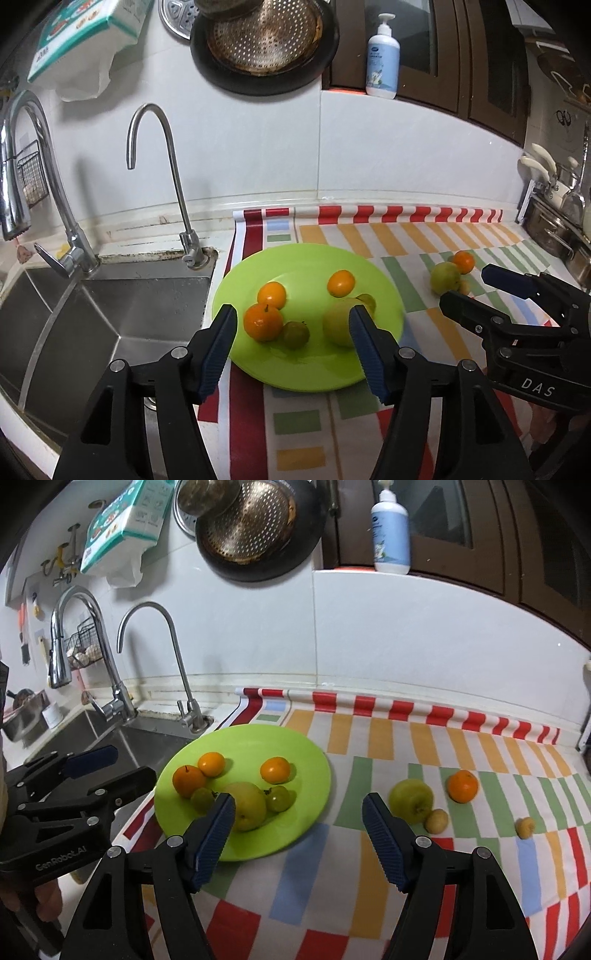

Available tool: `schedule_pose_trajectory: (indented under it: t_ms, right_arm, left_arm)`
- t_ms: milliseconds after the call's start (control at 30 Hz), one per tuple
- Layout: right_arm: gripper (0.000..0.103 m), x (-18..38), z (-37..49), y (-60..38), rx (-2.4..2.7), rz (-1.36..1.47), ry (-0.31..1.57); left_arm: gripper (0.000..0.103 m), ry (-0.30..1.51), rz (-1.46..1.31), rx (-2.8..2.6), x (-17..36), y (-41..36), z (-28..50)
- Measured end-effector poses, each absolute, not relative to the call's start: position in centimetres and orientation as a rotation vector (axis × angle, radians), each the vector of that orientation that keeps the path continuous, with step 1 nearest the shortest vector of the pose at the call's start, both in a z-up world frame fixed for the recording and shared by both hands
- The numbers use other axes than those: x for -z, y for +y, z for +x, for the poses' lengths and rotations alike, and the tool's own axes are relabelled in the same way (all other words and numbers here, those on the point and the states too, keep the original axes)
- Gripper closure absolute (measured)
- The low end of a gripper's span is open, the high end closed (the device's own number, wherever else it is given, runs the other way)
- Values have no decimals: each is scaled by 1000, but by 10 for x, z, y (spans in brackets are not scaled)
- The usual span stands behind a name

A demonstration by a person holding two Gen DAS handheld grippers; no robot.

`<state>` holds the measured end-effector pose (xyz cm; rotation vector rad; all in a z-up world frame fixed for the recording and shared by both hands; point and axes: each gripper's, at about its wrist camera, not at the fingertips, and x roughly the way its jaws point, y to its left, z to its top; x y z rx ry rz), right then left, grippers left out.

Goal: Organize fruits
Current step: 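Move the left tool toward the large green fruit while the right tool approaches a small yellow fruit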

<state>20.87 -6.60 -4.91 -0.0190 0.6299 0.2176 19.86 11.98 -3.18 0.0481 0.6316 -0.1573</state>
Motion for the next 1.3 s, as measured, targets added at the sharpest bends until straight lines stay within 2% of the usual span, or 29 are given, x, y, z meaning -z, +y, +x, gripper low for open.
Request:
schedule_pose_trajectory:
  t_ms: [233, 767, 1300]
  right_arm:
    - [31, 40, 189, -81, -184, -12, 595]
    - [31, 25, 157, -134, -85, -10, 551]
    - [31, 20, 139, -199, -3, -4, 539]
  left_arm:
    - [35, 604, 53, 175, 23, 106, 182]
    - [32, 552, 65, 241, 8, 54, 163]
    - [25, 551, 67, 248, 12, -1, 152]
